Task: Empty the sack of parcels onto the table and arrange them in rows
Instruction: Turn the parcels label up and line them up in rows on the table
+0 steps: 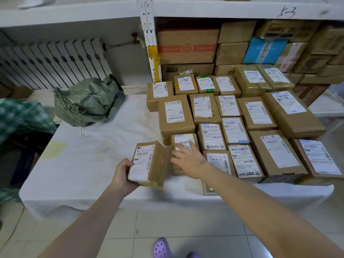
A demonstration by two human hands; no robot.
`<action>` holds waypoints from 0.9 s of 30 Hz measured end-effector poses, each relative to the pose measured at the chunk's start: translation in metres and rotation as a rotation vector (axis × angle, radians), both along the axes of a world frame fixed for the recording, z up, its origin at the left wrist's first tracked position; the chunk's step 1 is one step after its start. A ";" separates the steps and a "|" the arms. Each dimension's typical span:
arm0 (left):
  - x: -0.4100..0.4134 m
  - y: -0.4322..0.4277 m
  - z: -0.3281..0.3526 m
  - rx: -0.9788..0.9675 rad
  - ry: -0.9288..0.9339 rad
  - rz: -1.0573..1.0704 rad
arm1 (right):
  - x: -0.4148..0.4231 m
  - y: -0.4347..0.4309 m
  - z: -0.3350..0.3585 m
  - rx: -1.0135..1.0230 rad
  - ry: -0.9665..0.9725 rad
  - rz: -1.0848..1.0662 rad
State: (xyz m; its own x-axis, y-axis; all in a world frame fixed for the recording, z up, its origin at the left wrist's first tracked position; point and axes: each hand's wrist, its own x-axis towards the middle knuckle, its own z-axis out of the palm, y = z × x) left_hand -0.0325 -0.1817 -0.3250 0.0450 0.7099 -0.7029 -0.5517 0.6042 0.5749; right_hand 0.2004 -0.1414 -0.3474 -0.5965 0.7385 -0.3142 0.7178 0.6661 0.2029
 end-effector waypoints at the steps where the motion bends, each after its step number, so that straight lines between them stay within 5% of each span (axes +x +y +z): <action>1: 0.002 0.001 -0.002 -0.004 0.025 0.042 | -0.001 0.000 0.001 0.016 -0.008 -0.001; 4: 0.012 0.009 -0.009 -0.023 0.105 0.123 | 0.001 0.002 0.002 -0.020 0.050 -0.019; 7: 0.020 0.024 -0.015 -0.008 0.241 0.096 | -0.001 0.003 0.005 -0.263 0.306 -0.088; 11: 0.023 0.047 -0.027 0.047 0.466 -0.143 | -0.005 0.006 0.021 -0.291 0.579 -0.210; 18: 0.034 0.066 -0.045 0.105 0.665 -0.350 | -0.008 0.011 0.018 -0.194 0.619 -0.247; 23: 0.041 0.063 -0.034 0.143 1.147 -0.367 | -0.019 0.016 0.006 -0.201 0.432 -0.239; 27: 0.046 0.062 -0.035 0.192 1.128 -0.490 | -0.015 0.018 0.005 -0.242 0.486 -0.284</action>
State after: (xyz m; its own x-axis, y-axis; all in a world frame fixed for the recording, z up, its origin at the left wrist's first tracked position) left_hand 0.0138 -0.1196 -0.3605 -0.2268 0.8844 -0.4079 0.5666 0.4605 0.6833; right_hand 0.1853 -0.1233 -0.3425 -0.5038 0.8315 -0.2343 0.8467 0.4214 -0.3249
